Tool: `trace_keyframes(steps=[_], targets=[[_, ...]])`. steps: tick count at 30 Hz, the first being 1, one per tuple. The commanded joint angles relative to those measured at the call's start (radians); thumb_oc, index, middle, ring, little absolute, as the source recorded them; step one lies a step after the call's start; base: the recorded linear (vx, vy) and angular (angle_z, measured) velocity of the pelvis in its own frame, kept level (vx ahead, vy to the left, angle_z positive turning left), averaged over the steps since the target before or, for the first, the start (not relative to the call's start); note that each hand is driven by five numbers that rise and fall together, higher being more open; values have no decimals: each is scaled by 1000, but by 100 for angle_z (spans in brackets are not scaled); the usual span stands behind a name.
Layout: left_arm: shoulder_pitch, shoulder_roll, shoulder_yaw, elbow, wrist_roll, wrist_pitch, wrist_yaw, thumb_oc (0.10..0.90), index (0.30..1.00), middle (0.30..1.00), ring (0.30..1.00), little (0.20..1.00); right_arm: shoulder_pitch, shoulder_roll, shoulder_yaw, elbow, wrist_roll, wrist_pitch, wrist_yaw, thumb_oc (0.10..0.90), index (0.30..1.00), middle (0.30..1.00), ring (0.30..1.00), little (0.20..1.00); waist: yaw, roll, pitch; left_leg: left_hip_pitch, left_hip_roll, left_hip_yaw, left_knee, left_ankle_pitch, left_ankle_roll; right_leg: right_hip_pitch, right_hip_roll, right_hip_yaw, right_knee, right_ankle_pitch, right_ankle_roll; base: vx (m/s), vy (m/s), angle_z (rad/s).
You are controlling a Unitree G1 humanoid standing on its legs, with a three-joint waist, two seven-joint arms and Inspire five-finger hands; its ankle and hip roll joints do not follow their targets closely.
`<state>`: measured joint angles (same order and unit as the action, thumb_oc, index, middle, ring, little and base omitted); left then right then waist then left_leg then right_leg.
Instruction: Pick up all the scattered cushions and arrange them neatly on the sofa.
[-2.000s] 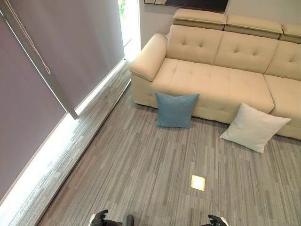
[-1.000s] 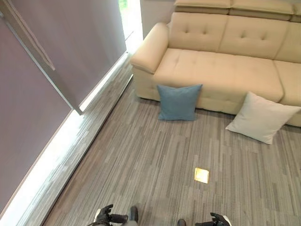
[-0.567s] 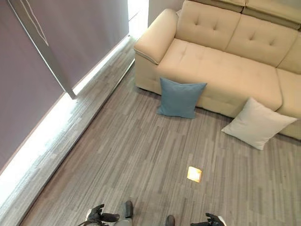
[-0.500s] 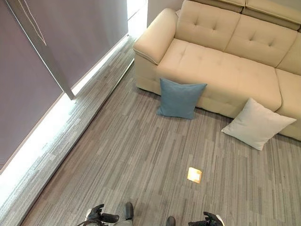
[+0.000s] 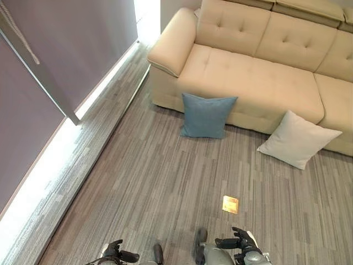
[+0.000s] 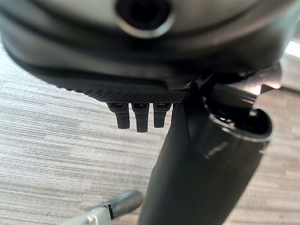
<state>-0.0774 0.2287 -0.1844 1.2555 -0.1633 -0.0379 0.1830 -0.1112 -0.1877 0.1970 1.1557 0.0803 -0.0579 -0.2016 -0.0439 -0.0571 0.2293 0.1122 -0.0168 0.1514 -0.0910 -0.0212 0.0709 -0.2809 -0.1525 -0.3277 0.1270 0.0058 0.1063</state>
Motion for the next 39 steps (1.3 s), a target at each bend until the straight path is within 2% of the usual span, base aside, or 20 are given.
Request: trace_keyframes(steps=[1, 2, 3, 4, 6, 7, 9, 12, 14, 18, 22, 24, 25, 26, 27, 28, 31, 32, 35, 39], targets=[[-18, 9, 0, -5, 39, -31, 3, 800, 900, 900, 900, 900, 19, -65, 30, 38, -32, 7, -21, 800, 900, 900, 900, 900, 8, 8, 1, 6, -30, -63, 78, -141, -35, 115, 31, 11, -28, -9, 11, 397, -145, 31], [-11, -2, -10, -2, 45, -30, -5, 800, 900, 900, 900, 900, 33, -64, 24, 52, -26, 4, -17, 800, 900, 900, 900, 900, -5, 12, -22, 20, -16, -65, 124, -173, -62, 148, 55, 26, -38, -27, -19, 312, -120, 32], [-11, -1, -10, -2, 45, -30, -5, 800, 900, 900, 900, 900, 32, -64, 24, 52, -26, 4, -17, 800, 900, 900, 900, 900, -7, 11, -24, 16, -18, -66, 124, -170, -62, 146, 53, 25, -40, -25, -19, 477, -227, 43], [-8, -7, -15, -4, 46, -31, -8, 800, 900, 900, 900, 900, 37, -66, 21, 56, -17, -5, -14, 800, 900, 900, 900, 900, -9, 13, -26, -6, 1, -48, 233, -149, -106, 192, 69, 17, -66, -35, -37, 210, -160, 29], [-14, -8, -19, -16, 37, -32, -11, 800, 900, 900, 900, 900, 27, -72, 22, 54, -10, -9, -17, 800, 900, 900, 900, 900, 3, 2, -5, -101, 24, -47, 433, -85, -139, 234, 76, 23, -89, -48, -61, 163, -162, 32], [-15, -7, -19, -16, 37, -32, -11, 800, 900, 900, 900, 900, 27, -72, 22, 54, -10, -9, -17, 800, 900, 900, 900, 900, 1, 0, -8, -105, 22, -48, 432, -82, -138, 231, 73, 21, -89, -47, -61, 67, -108, 20], [-22, -7, -18, -21, 16, -29, -6, 800, 900, 900, 900, 900, 17, -76, 26, 60, 8, -6, -20, 800, 900, 900, 900, 900, 18, -14, 12, -199, 58, -33, 567, -54, -139, 267, 82, 27, -95, -77, -92, 137, -103, -22], [-20, -6, -17, -20, 8, -29, -5, 800, 900, 900, 900, 900, 16, -77, 26, 60, 15, -9, -23, 800, 900, 900, 900, 900, 29, -22, 14, -240, 51, -40, 539, -76, -120, 286, 87, 43, -101, -92, -94, 203, -39, -18], [-15, -4, -17, -9, 11, -27, -5, 800, 900, 900, 900, 900, 17, -79, 29, 58, 20, -17, -27, 800, 900, 900, 900, 900, 46, -33, 9, -281, 33, -59, 384, -87, -105, 327, 100, 68, -132, -115, -79, 317, 19, -3], [-15, -2, -20, -11, 3, -35, 5, 800, 900, 900, 900, 900, 10, -79, 39, 59, 17, -19, -39, 800, 900, 900, 900, 900, 80, -7, 7, -341, 13, -168, 165, 62, -123, 374, 145, 119, -154, -145, -75, 303, 89, -20], [-7, -4, -14, -7, 3, -32, 6, 800, 900, 900, 900, 900, 7, -78, 39, 62, 6, -17, -39, 800, 900, 900, 900, 900, 89, -3, -10, -322, 7, -195, 114, 71, -113, 401, 148, 151, -138, -166, -67, 281, 148, -54], [1, -2, -9, -5, 12, -30, 7, 800, 900, 900, 900, 900, 12, -71, 40, 62, -5, -14, -37, 800, 900, 900, 900, 900, 95, -10, -25, -303, -4, -183, 137, 52, -98, 398, 126, 158, -97, -169, -50, 247, 162, -58], [3, -2, -8, -6, 16, -31, 7, 800, 900, 900, 900, 900, 13, -66, 40, 60, -5, -14, -34, 800, 900, 900, 900, 900, 99, -14, -31, -291, -10, -173, 144, 39, -87, 390, 114, 160, -48, -169, -35, 240, 192, -44], [4, 4, -4, -9, 17, -28, 9, 800, 900, 900, 900, 900, 10, -60, 43, 54, -11, -7, -27, 800, 900, 900, 900, 900, 100, -11, -32, -259, -12, -158, 149, 13, -65, 341, 87, 154, 85, -146, -7, 240, 194, -42], [4, 4, -4, -9, 17, -28, 9, 800, 900, 900, 900, 900, 11, -60, 43, 54, -11, -7, -27, 800, 900, 900, 900, 900, 101, -11, -32, -259, -12, -156, 149, 12, -64, 339, 86, 155, 88, -148, -7, 265, 242, -24], [3, 12, -4, -18, 23, -26, 12, 800, 900, 900, 900, 900, 5, -59, 47, 45, -21, -1, -24, 800, 900, 900, 900, 900, 92, 0, -21, -215, -15, -138, 147, -14, -38, 271, 47, 137, 244, -79, 26, 130, 120, -21], [-2, 15, -6, -22, 25, -28, 13, 800, 900, 900, 900, 900, 2, -58, 47, 41, -23, -2, -22, 800, 900, 900, 900, 900, 88, 6, -18, -199, -16, -132, 146, -25, -29, 244, 30, 124, 301, -54, 34, 178, 120, -15], [-8, 24, -8, -28, 21, -28, 11, 800, 900, 900, 900, 900, 2, -57, 50, 30, -32, -3, -23, 800, 900, 900, 900, 900, 75, 25, -9, -140, -11, -125, 123, -52, -17, 181, -12, 70, 352, -40, 18, 298, 98, 4], [-12, 26, -8, -26, 22, -30, 7, 800, 900, 900, 900, 900, -1, -65, 52, 28, -36, -1, -21, 800, 900, 900, 900, 900, 60, 28, -6, -99, -15, -134, 113, -80, -20, 151, -1, 57, 202, -72, -2, 299, -18, -10], [-14, 21, -2, -11, 36, -30, 12, 800, 900, 900, 900, 900, -3, -79, 49, 28, -44, 9, -20, 800, 900, 900, 900, 900, 38, 17, 4, -59, -34, -160, 113, -108, -33, 92, 17, 112, -14, 1, 19, 245, -97, 14]])
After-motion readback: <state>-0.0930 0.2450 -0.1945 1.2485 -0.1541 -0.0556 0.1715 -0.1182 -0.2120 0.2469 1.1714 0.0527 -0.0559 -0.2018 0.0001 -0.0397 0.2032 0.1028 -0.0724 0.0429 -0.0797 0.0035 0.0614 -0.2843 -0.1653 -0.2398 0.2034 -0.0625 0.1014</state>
